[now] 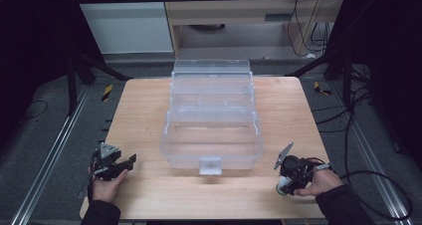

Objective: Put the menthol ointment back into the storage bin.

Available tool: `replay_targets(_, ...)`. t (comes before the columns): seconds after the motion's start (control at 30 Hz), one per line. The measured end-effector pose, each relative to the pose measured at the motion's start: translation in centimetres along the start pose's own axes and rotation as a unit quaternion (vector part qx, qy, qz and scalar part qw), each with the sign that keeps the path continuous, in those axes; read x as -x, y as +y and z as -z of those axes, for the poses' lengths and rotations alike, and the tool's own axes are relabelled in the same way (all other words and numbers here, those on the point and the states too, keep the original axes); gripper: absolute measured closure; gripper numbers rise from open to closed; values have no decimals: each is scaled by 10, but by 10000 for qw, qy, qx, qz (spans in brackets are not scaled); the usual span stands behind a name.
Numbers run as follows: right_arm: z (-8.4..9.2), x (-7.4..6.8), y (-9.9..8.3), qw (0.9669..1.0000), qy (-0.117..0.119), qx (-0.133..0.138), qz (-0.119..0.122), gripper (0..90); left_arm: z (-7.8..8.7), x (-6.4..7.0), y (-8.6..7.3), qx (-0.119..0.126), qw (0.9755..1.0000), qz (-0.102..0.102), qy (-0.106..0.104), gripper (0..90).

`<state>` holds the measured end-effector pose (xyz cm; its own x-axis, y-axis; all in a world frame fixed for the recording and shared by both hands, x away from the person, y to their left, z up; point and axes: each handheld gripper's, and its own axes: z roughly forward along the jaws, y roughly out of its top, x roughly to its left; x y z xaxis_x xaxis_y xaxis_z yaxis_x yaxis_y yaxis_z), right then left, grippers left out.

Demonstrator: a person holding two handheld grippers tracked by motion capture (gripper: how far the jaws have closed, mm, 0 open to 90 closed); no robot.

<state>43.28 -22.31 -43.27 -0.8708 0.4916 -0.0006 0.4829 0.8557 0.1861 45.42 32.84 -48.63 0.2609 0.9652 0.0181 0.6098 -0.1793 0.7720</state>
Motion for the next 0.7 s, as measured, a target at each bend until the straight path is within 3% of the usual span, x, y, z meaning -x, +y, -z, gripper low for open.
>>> replay_targets(0.3,10,2,2,9999,-6,149,-67,504,0,0,0,2,10000,-2,0,372)
replay_targets(0.7,33,11,9,9980,-85,554,-298,505,1,0,0,21,10000,8,7,375)
